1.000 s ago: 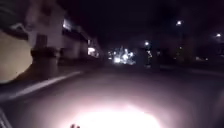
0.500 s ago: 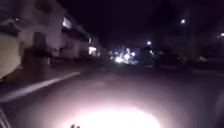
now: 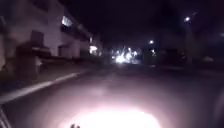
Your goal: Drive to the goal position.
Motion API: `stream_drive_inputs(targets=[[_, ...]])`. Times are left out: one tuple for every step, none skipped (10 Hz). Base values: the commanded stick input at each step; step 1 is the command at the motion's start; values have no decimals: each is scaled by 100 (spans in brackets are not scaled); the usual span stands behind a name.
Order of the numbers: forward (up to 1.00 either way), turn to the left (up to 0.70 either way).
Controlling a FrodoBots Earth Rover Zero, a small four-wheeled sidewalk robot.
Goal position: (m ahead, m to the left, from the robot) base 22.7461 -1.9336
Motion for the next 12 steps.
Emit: stream_drive_inputs(targets=[[100, -27], [100, -27], [100, -27], [100, -27], [100, -27], [100, -27], [100, -27], [100, 0], [100, 0], [100, 0], [100, 0], [100, 0]])
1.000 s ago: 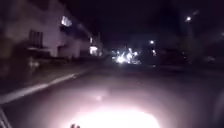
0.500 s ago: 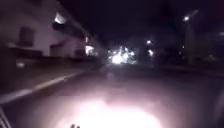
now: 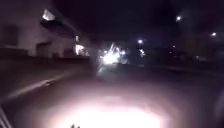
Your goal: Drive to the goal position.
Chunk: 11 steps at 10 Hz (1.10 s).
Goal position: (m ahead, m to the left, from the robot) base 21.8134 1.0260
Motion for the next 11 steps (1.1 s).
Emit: stream_drive_inputs(targets=[[100, 0], [100, 0], [100, 0], [100, 0], [100, 0], [100, 8], [100, 24], [100, 27], [100, 27], [100, 20], [100, 5]])
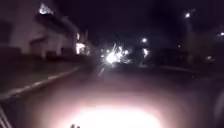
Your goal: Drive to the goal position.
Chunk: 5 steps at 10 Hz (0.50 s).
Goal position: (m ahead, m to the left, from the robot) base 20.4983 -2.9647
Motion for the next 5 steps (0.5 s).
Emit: stream_drive_inputs(targets=[[100, 0], [100, 0], [100, 0], [100, 0], [100, 0]])
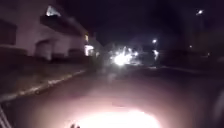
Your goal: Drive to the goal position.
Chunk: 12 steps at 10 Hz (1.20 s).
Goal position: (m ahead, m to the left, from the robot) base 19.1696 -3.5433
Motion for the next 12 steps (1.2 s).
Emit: stream_drive_inputs(targets=[[100, 0], [100, 0], [100, 0], [100, 0], [100, -15], [100, -27], [100, -27], [100, -27], [100, -13], [100, 0], [100, 0], [100, 0]])
